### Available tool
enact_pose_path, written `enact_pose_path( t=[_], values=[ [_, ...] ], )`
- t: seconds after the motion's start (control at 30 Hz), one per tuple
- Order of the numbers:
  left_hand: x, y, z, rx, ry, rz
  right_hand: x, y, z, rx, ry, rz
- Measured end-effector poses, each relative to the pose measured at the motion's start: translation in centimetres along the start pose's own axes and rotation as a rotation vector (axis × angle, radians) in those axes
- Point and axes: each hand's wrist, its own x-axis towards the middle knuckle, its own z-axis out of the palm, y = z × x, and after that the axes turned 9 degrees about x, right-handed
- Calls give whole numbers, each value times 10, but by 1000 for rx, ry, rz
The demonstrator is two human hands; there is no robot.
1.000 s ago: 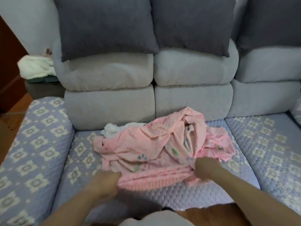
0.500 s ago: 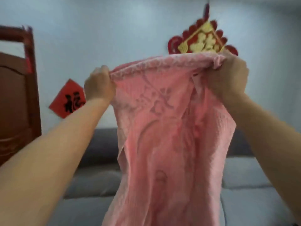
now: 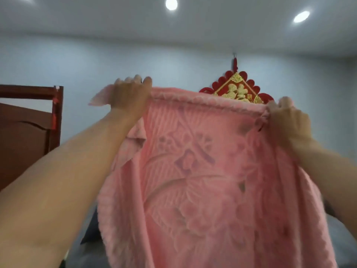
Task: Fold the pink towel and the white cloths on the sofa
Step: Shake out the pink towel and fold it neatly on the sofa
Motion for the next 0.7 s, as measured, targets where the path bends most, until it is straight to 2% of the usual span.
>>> enact_pose_path(
  t=[0.07,0.13,0.3,0.43,0.5,0.6,0.63,0.7],
  values=[
    [-3,2,3,-68,-51,-6,-6,11,12,42,-40,82],
    [-33,11,20,-82,-184,3,-35,12,36,90,-156,126],
    [-155,47,73,20,-620,234,-162,-2,113,54,-565,193],
    [-218,70,102,19,-921,290,-232,-16,155,-52,-945,196],
    [-233,76,112,-36,-1071,258,-236,-27,170,-24,-967,274],
    [-240,82,118,-251,-1341,158,-218,-38,203,237,-792,652],
    [-244,84,115,-421,-1468,38,-214,-42,215,421,-758,743],
    [-259,88,106,-818,-1720,-285,-219,-51,238,847,-813,815]
  ],
)
